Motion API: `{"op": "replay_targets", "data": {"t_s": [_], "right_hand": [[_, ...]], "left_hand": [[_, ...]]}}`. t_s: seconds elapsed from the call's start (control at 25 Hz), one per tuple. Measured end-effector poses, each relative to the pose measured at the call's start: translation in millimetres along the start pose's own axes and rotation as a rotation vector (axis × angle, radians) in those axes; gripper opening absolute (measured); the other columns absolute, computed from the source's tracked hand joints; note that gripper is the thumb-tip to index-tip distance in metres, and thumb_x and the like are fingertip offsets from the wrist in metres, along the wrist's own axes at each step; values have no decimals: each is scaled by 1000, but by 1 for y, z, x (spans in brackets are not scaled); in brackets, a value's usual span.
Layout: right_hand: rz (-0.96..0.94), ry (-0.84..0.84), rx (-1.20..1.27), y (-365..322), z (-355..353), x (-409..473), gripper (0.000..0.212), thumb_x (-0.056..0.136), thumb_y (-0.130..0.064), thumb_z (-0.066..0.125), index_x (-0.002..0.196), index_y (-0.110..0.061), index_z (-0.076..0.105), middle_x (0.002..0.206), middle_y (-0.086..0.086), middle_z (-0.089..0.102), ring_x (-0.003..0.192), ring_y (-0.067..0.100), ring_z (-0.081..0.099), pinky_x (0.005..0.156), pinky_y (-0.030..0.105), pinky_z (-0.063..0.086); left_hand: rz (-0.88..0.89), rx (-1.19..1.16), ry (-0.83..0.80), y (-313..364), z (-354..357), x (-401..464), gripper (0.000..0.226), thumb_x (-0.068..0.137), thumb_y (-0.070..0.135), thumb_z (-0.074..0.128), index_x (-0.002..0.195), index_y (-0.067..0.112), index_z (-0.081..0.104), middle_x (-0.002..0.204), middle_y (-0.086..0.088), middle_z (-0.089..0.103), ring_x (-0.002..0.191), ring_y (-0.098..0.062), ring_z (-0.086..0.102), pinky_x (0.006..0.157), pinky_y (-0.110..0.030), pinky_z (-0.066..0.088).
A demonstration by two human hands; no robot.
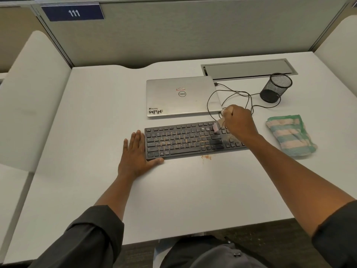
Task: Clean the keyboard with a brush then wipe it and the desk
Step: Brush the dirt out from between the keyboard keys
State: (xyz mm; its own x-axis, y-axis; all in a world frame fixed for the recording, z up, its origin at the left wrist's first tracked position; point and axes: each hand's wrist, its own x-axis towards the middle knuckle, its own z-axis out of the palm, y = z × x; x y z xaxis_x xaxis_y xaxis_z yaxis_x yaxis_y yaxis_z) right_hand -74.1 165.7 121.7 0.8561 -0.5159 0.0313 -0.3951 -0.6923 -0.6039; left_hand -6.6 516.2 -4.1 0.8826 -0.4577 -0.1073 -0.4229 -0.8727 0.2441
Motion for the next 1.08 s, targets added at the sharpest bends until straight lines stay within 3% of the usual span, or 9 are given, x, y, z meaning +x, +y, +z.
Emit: {"op": "replay_targets", "data": {"t_s": [0.12, 0.28, 0.44, 0.6, 0.72, 0.88, 0.96, 1.08], "right_hand": [[13, -65, 79, 0, 5, -6, 25, 98, -22, 48, 98, -10, 70, 88, 5, 70, 81, 19, 63, 62, 25, 43], [-14, 7, -86, -2, -1, -11, 28, 100, -20, 43, 94, -6, 67, 84, 6, 64, 80, 23, 57, 68, 29, 40], [74, -94, 140, -2, -1, -12, 23, 98, -22, 47, 96, -12, 68, 85, 6, 70, 83, 24, 65, 67, 29, 46], [93, -51, 77, -2, 1, -17, 22, 98, -20, 46, 98, -12, 67, 93, 9, 69, 87, 26, 63, 72, 32, 46], [79, 35, -12, -8, -1, -17, 23, 99, -22, 44, 102, -12, 65, 91, 9, 66, 84, 26, 59, 69, 29, 42], [-24, -31, -16, -14, 11, -28, 21, 99, -21, 45, 89, -11, 61, 78, 8, 65, 69, 20, 58, 54, 24, 36], [-93, -54, -16, -16, 19, -38, 20, 99, -20, 47, 88, -13, 61, 74, 8, 64, 66, 20, 56, 51, 24, 35], [-98, 47, -14, -14, 22, -41, 16, 98, -20, 48, 91, -14, 61, 73, 9, 63, 68, 25, 56, 55, 29, 38]], "left_hand": [[-2, -11, -6, -1, 0, 1, 133, 67, 102, 26, 162, 14, -6, 170, -8, -7, 156, -19, -15, 126, -48, -8], [4, 0, -10, 0, -1, 0, 135, 67, 102, 26, 162, 13, -7, 170, -9, -8, 156, -20, -16, 126, -48, -9], [1, 6, -25, 1, -3, 0, 137, 66, 104, 23, 161, 11, -8, 170, -10, -9, 156, -20, -16, 126, -48, -8], [-4, 7, -45, 1, -6, 0, 140, 64, 105, 18, 161, 8, -7, 170, -11, -10, 156, -21, -16, 126, -48, -9], [0, 0, -47, 1, -6, 0, 141, 64, 105, 20, 161, 7, -8, 170, -11, -10, 155, -21, -17, 126, -48, -9], [-1, 5, -43, -1, -5, 0, 141, 64, 105, 20, 161, 6, -9, 170, -11, -11, 155, -21, -17, 126, -48, -9], [2, 7, -41, -1, -5, 0, 139, 66, 104, 22, 161, 6, -9, 170, -11, -11, 155, -21, -17, 126, -48, -9], [5, 15, -33, -2, -3, 0, 138, 69, 103, 26, 161, 6, -9, 169, -12, -11, 155, -22, -17, 126, -48, -9]]}}
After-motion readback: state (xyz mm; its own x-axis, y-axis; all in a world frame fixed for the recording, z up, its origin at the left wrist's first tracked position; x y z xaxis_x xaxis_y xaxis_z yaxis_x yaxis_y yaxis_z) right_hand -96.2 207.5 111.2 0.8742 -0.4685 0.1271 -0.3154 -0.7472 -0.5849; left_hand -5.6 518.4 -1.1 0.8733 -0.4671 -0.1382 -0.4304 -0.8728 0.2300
